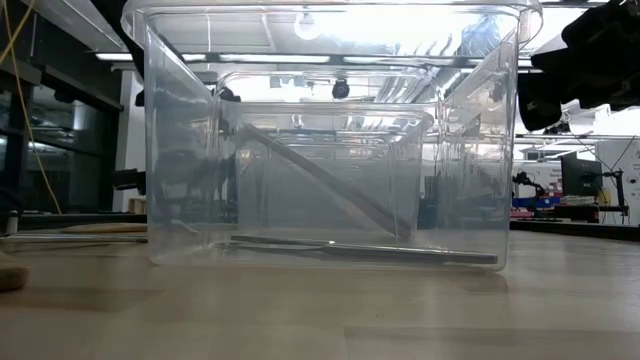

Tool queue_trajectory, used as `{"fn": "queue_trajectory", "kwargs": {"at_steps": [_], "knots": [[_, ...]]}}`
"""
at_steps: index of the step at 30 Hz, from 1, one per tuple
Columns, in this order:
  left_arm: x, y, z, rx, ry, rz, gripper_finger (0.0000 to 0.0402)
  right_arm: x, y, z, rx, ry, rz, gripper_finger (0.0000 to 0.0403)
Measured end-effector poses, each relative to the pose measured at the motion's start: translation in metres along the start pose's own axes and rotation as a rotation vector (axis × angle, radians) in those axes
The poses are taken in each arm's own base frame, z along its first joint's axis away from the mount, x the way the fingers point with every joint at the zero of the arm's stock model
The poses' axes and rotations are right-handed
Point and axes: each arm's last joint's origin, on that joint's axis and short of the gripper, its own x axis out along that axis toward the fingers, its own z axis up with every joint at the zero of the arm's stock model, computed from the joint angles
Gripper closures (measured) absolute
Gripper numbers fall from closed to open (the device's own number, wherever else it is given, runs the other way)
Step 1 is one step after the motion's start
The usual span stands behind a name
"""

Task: Pick & Place Kitchen Items
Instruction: Put the silver knife into the bottom transparent bin

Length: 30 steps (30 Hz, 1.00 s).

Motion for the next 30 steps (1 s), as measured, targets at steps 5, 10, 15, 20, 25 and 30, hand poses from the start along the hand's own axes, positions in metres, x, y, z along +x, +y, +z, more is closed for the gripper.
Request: {"fn": "queue_trajectory", "kwargs": {"at_steps": [5, 10, 15, 20, 25, 30], "knots": [[0.0066, 0.0017, -0.0001, 0.003, 0.018, 0.035, 0.0149, 0.0000, 0.0000, 0.0000, 0.000, 0.000, 0.002, 0.0237], [0.0067, 0.0026, 0.0002, 0.009, 0.000, 0.047, 0.0149, 0.0000, 0.0001, 0.0000, 0.000, 0.001, 0.004, 0.0237], [0.0068, 0.0028, 0.0006, 0.021, -0.016, 0.051, 0.0149, 0.0000, 0.0001, 0.0000, 0.000, 0.001, 0.004, 0.0237], [0.0071, 0.0032, 0.0007, 0.019, -0.021, 0.055, 0.0149, 0.0000, 0.0001, 0.0000, 0.000, 0.001, 0.004, 0.0237], [0.0074, 0.0042, 0.0008, 0.007, -0.023, 0.063, 0.0176, 0.0000, 0.0001, 0.0000, 0.000, 0.001, 0.004, 0.0237], [0.0075, 0.0059, 0.0008, 0.003, -0.031, 0.081, 0.0230, 0.0000, 0.0001, 0.0001, 0.000, 0.001, 0.005, 0.0237]]}}
